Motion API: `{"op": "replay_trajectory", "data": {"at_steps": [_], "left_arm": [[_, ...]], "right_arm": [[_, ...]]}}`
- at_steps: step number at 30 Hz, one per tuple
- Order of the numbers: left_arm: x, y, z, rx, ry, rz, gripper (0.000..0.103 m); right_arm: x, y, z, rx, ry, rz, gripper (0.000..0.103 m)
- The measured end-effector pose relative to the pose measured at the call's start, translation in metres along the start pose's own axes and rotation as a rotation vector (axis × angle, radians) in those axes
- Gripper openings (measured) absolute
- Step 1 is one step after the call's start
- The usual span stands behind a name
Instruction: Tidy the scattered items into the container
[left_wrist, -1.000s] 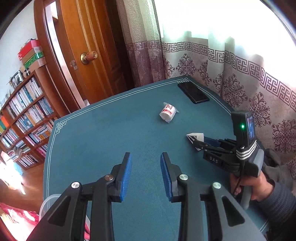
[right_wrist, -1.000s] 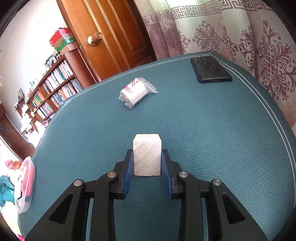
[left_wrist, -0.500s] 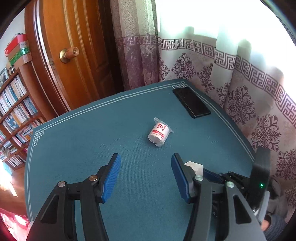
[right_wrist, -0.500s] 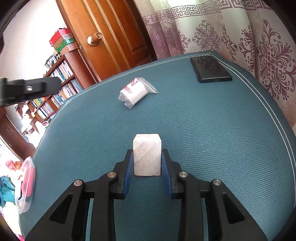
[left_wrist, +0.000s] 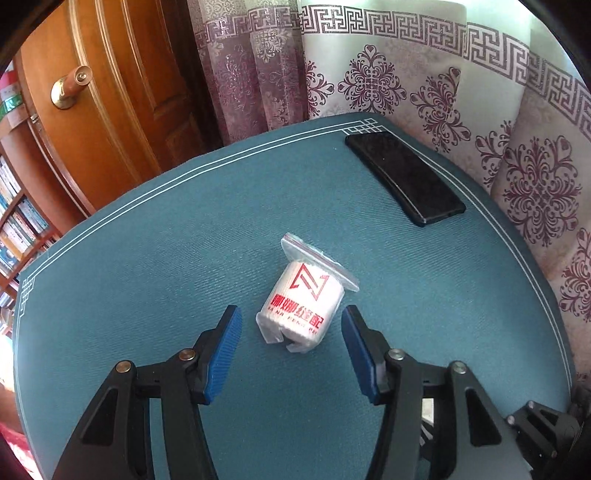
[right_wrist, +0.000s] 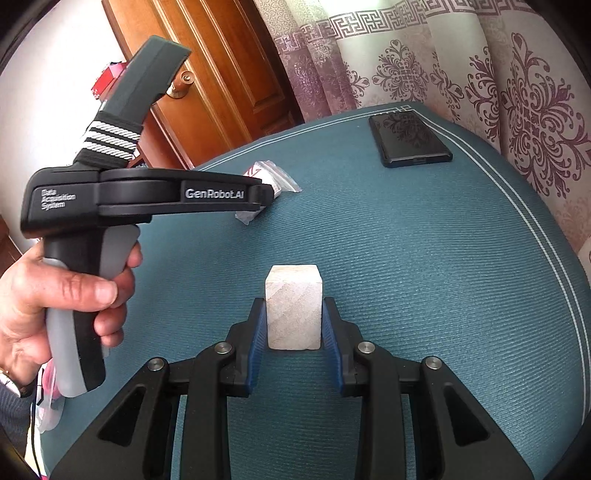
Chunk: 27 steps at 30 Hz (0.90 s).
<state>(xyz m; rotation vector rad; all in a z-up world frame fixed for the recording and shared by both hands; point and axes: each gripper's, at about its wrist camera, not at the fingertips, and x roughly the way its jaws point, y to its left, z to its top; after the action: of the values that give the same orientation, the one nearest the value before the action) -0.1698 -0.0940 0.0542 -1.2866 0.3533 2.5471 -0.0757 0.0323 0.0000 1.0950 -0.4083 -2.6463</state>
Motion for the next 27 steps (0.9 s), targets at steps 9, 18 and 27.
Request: {"op": "replay_trajectory", "data": {"at_steps": [9, 18, 27], "left_arm": [[0.024, -0.002, 0.012, 0.005, -0.008, -0.016, 0.055], [0.011, 0.0, -0.004, -0.016, -0.036, -0.042, 0.04], [-0.033, 0.025, -0.04, -0.066, -0.104, 0.008, 0.04]], "right_arm": [[0.0, -0.001, 0.001, 0.007, 0.002, 0.007, 0.032], [0.001, -0.002, 0.001, 0.007, -0.005, 0.007, 0.032], [-0.002, 0.003, 0.001, -0.018, -0.028, 0.021, 0.032]]}}
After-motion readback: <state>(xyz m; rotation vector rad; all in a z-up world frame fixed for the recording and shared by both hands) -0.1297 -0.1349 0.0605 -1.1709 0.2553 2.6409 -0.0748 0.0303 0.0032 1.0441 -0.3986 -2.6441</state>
